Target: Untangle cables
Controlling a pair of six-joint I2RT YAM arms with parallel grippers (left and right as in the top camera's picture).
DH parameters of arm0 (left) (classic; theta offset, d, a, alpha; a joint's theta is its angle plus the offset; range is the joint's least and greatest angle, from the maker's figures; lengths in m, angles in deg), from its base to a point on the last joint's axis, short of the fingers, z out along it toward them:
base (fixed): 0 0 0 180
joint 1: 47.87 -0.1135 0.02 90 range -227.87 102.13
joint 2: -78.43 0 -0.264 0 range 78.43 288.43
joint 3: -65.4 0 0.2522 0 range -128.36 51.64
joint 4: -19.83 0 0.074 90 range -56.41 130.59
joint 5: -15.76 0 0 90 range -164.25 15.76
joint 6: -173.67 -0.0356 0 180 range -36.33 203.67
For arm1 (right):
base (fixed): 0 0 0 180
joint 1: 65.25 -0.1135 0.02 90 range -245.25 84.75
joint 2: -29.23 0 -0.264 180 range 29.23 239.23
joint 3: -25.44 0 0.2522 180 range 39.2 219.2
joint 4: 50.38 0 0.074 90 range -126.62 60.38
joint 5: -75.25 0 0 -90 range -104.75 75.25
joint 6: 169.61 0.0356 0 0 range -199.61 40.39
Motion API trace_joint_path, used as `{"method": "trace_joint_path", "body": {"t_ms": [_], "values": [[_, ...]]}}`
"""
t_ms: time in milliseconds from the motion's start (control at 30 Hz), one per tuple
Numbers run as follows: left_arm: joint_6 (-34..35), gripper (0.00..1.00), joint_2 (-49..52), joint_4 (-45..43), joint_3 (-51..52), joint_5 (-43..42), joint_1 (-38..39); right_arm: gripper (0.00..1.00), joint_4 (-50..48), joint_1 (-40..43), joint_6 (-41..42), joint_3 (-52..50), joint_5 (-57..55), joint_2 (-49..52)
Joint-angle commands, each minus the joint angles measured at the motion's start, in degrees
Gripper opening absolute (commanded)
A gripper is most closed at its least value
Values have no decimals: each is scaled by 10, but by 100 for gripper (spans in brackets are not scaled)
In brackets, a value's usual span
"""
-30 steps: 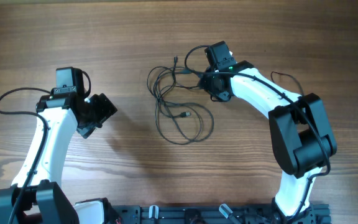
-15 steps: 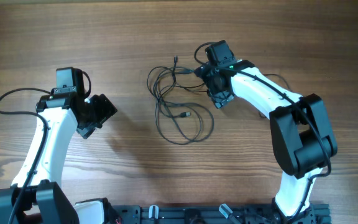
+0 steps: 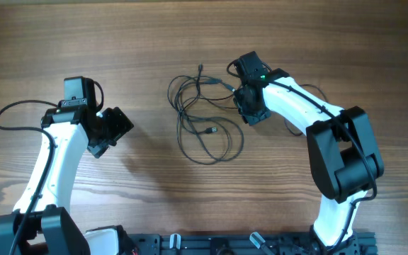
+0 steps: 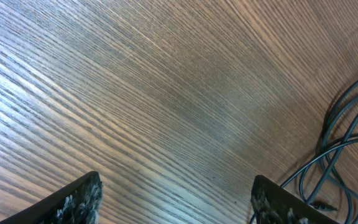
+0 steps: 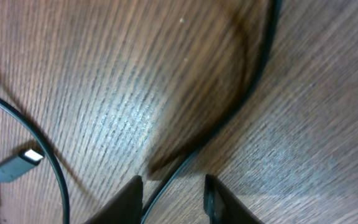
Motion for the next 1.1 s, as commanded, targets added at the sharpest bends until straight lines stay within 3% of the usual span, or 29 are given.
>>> {"method": "trace_joint_path", "body": {"t_ms": [0,67,233,400,800,1067], "values": [[2,79,1,1,-2,5,-2,10,4,-3,-70,-6,-21,14],[2,79,1,1,-2,5,-2,4,4,-3,-118,-6,-21,14],[2,79,1,1,-2,5,-2,4,16,-2,-276,-6,-21,-14],[2,79,1,0,-2,5,-2,4,31,0,-363,1,-21,-83],[1,79,1,0,-2,6,-2,4,-7,61,-436,18,-11,-359],[1,79,1,-4,-2,5,-2,4,-48,69,-466,18,-3,-415]]}}
